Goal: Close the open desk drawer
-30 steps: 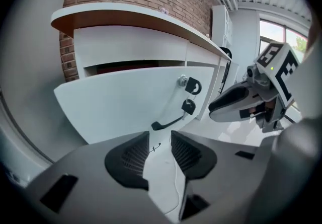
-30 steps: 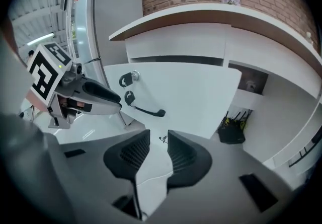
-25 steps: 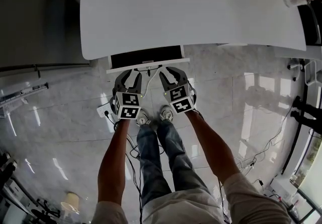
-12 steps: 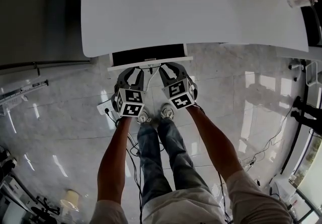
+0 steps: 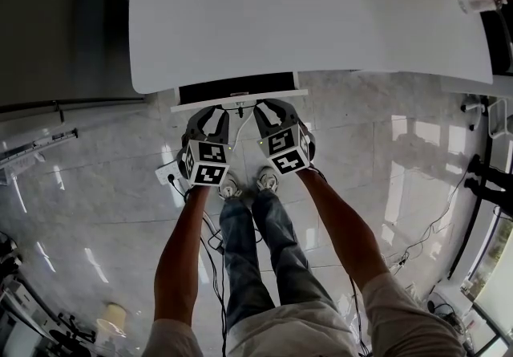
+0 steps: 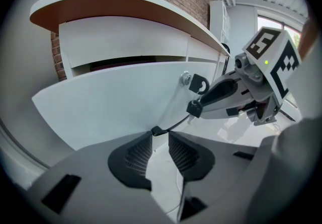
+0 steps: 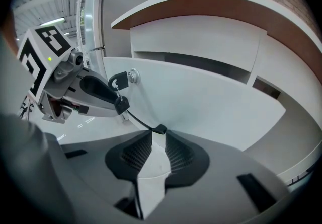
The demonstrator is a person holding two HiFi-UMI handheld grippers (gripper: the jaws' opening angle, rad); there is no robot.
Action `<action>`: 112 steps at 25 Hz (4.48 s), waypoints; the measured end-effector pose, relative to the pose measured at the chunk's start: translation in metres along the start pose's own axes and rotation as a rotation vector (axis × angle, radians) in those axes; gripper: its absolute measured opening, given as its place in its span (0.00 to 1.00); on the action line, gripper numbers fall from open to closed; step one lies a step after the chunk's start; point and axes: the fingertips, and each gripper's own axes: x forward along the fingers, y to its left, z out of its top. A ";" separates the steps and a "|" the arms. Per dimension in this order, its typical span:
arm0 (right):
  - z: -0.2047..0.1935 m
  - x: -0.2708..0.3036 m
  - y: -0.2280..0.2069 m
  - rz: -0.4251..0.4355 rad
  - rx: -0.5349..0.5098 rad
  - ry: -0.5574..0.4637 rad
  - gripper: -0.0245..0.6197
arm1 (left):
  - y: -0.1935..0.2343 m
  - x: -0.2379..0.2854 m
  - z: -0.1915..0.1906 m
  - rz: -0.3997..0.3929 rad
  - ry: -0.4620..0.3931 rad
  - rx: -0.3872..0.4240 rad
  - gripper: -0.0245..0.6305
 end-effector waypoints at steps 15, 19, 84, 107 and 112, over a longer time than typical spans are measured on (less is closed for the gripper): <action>0.040 0.039 -0.042 -0.016 -0.030 0.000 0.18 | 0.043 0.040 0.039 0.013 0.009 0.063 0.19; 0.050 0.048 -0.053 -0.026 -0.050 -0.017 0.18 | 0.053 0.051 0.049 0.017 0.004 0.076 0.19; 0.173 -0.393 0.068 -0.064 0.057 -0.635 0.06 | -0.137 -0.342 0.211 0.154 -0.535 0.044 0.06; 0.173 -0.450 0.051 -0.084 0.034 -0.670 0.06 | -0.127 -0.383 0.247 0.251 -0.626 0.005 0.06; 0.169 -0.451 0.052 -0.085 0.033 -0.665 0.06 | -0.131 -0.385 0.246 0.254 -0.633 0.009 0.06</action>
